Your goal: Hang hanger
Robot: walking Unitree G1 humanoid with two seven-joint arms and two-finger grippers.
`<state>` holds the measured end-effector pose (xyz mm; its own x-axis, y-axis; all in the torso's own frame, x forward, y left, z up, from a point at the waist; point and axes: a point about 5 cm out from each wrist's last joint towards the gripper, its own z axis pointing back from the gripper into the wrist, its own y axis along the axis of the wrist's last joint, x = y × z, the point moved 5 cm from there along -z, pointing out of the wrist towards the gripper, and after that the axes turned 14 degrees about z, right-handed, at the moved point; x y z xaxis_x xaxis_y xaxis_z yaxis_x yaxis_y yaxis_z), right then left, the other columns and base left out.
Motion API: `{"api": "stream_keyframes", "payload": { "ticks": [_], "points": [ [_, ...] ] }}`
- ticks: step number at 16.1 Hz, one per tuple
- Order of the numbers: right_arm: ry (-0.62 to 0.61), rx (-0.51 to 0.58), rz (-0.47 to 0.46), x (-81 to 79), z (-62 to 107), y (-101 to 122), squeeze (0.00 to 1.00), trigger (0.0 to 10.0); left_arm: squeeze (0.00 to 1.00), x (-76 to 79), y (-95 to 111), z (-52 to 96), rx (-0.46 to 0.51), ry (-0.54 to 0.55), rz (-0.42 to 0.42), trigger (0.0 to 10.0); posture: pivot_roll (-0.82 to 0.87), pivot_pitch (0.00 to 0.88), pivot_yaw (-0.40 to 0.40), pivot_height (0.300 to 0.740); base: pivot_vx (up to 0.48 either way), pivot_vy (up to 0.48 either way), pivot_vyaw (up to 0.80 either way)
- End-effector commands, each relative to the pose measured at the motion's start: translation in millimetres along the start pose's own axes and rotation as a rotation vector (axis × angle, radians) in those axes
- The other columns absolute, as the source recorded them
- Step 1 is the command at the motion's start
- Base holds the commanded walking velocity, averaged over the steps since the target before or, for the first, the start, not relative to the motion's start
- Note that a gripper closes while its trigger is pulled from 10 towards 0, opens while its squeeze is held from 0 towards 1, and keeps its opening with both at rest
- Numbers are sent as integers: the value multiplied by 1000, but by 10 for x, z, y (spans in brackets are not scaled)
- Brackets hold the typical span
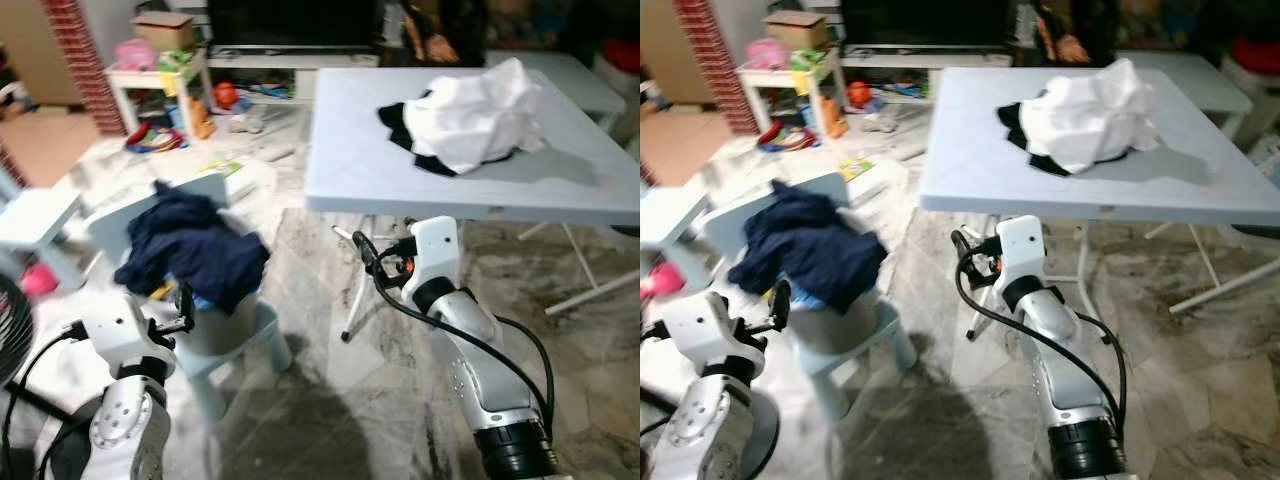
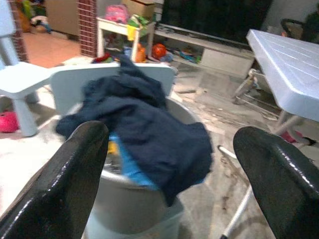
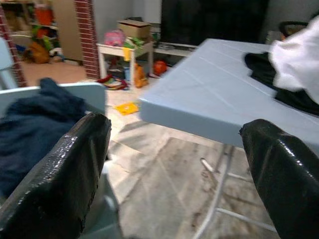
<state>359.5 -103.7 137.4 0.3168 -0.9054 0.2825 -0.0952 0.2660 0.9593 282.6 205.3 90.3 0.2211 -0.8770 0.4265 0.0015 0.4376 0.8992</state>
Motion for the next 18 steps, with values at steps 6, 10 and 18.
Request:
{"api": "stream_keyframes", "payload": {
  "ticks": [6, 10, 18],
  "points": [
    [54, 29, 42, 0, -157, 53, 0, 10000, 0, -23, 27, -27, 47, 52, 0, 10000, 30, 0, -81, 740, 0, 0, 0],
    [124, 46, 77, -77, -200, 90, 0, 10000, 0, -39, -6, 7, 67, 74, 34, 10000, 29, 0, -132, 740, 0, 0, 0],
    [131, 54, 73, -129, -123, 48, 0, 10000, 0, -10, 51, -4, 78, 27, 27, 10000, 14, 0, -95, 740, 202, 0, 400]
  ]
}}
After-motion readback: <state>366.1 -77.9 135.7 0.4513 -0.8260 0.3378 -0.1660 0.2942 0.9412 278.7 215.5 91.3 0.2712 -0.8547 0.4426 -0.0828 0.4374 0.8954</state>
